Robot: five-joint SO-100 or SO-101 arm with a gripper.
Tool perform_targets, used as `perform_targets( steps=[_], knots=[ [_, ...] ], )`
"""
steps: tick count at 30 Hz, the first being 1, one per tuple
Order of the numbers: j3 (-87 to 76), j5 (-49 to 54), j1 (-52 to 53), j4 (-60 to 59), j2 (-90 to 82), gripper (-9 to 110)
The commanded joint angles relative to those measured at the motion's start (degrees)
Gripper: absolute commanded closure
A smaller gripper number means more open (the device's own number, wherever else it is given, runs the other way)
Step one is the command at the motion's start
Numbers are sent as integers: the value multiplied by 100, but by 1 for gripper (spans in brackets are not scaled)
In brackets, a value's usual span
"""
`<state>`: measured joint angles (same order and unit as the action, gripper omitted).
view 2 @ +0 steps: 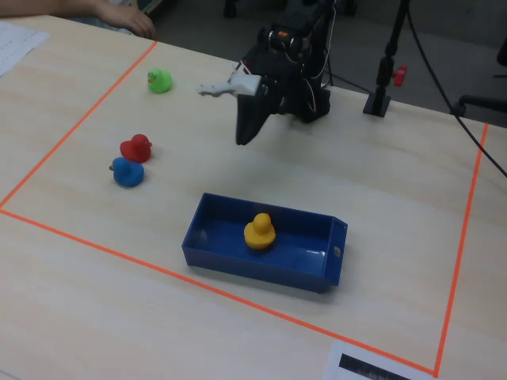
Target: Grasp yellow duck and put it into box.
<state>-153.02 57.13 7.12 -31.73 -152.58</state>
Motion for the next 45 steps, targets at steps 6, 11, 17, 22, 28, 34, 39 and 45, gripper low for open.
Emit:
perform_targets(
  steps=[6, 11, 17, 22, 28, 34, 39, 45],
  knots=[
    [-976, 448, -853, -2944, -1336, 101],
    [-1529, 642, -958, -3313, -1837, 101],
    [-2092, 809, -940, -3647, -2558, 101],
    [-2259, 826, -976, -3964, -3032, 101],
    [-2452, 853, -976, -4096, -3366, 101],
    [-2514, 896, -1002, -4271, -3683, 101],
    [-2514, 914, -1037, -4289, -3709, 101],
    [-2514, 914, -1037, -4289, -3709, 101]
  ],
)
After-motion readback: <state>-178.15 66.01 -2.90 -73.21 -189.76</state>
